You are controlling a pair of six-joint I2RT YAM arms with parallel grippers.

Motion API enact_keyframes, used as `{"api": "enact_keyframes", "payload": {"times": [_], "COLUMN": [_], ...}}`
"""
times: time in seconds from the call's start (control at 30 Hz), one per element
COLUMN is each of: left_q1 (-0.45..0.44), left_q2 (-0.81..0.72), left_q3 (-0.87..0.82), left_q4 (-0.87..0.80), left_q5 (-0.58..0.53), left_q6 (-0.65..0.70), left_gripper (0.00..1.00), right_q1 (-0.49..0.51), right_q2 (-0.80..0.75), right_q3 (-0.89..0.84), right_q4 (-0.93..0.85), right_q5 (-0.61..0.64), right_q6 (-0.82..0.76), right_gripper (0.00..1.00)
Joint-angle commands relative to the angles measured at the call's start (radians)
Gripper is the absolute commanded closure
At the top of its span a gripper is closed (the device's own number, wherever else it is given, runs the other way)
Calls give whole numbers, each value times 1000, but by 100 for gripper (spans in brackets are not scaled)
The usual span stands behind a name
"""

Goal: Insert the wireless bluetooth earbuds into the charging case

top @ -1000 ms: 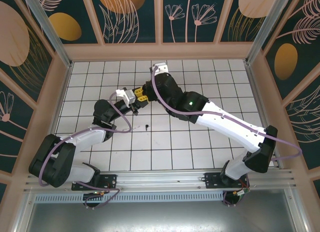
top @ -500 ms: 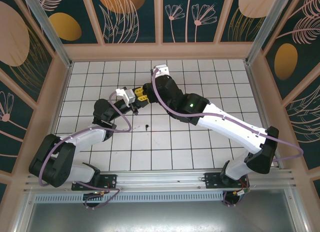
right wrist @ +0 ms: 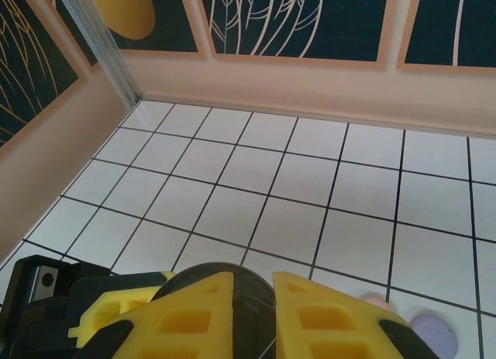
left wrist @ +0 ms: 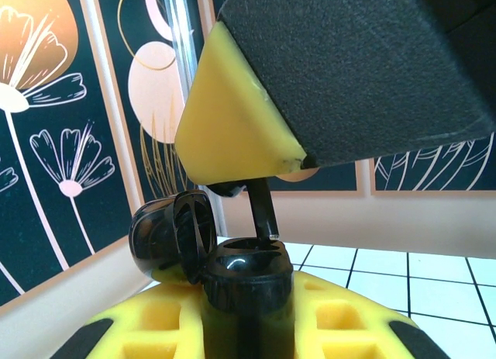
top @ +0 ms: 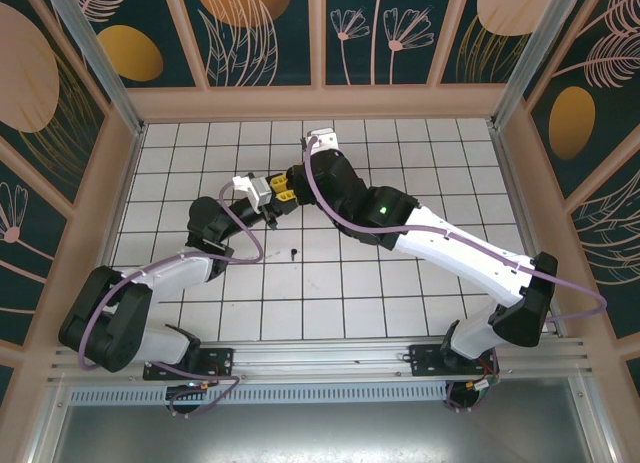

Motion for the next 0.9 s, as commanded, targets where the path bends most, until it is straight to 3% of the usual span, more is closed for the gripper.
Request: {"api": "enact_keyframes", "payload": {"times": [0.0, 0.5, 0.87], "left_q1": [-6, -8, -8], "left_q2": [5, -2, -11], "left_q3": [33, 53, 61], "left_q4": [38, 7, -16], "left_q5": [21, 26, 26], "left_q6": [-17, -28, -22], "left_gripper": [100, 100, 100], "right_q1": [10, 40, 70], "right_q2": [-5, 40, 70], "right_q3": [-4, -8, 20], "right_q4": [24, 24, -10], "right_q5": [-2, -32, 28], "right_q6": [7, -26, -62], "right_gripper": [83, 84, 85]}}
